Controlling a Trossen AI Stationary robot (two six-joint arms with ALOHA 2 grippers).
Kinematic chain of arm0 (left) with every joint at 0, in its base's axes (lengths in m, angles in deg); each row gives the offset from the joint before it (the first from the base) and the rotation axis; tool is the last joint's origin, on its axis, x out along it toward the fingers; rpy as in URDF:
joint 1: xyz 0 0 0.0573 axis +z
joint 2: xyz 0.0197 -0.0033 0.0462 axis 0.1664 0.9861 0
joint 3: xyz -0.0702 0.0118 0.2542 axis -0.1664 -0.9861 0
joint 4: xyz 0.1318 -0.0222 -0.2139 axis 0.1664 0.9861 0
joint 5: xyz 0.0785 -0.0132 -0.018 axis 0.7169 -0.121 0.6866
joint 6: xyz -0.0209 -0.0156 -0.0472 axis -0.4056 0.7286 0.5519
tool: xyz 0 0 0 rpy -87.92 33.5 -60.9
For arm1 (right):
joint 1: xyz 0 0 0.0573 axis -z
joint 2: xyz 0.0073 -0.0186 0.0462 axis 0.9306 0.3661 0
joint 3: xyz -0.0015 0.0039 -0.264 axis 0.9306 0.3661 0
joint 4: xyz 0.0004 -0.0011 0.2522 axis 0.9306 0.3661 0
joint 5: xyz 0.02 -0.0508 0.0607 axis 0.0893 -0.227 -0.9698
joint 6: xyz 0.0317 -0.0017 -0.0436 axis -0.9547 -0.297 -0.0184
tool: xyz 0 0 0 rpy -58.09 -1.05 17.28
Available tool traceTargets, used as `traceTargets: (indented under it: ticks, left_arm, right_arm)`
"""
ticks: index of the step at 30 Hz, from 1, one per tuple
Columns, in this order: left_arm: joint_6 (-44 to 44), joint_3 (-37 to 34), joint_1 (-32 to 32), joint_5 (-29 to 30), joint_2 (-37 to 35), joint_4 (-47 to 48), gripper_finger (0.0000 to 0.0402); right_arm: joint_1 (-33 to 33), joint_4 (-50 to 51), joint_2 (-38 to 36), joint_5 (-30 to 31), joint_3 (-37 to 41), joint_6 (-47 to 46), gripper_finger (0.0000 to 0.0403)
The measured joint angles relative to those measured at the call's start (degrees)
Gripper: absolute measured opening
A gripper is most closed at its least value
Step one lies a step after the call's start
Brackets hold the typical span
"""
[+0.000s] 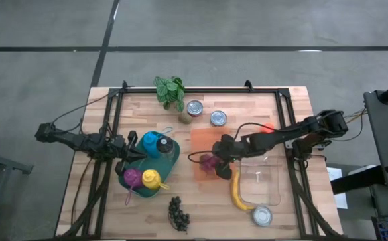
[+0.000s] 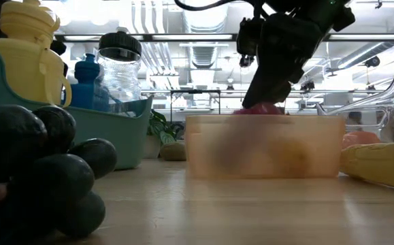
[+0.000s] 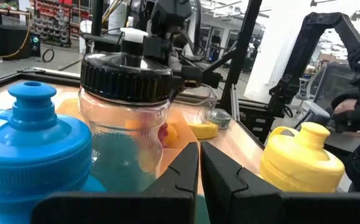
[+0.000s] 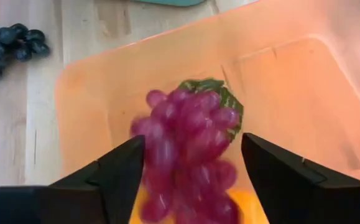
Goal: Pick & Place Food Item
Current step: Put the purple grapes into the orange bin, then put the black grapes into the orange bin
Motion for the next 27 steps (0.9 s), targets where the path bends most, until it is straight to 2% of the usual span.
traceTargets:
  ticks: [6,13,27]
  left_arm:
    - [0.0,0.0,0.0,0.0,0.0,0.0,0.0022]
    - [0.0,0.0,0.0,0.0,0.0,0.0,0.0022]
    - [0.0,0.0,0.0,0.0,0.0,0.0,0.0022]
  right_arm:
    - [0.0,0.0,-0.3,0.0,0.0,0.0,0.0301]
    - [0.0,-2.0,-1.5,0.0,0.0,0.0,0.0304]
    - [-0.8,-6.9,-14.7,1.6,-0.1,0.0,0.0304]
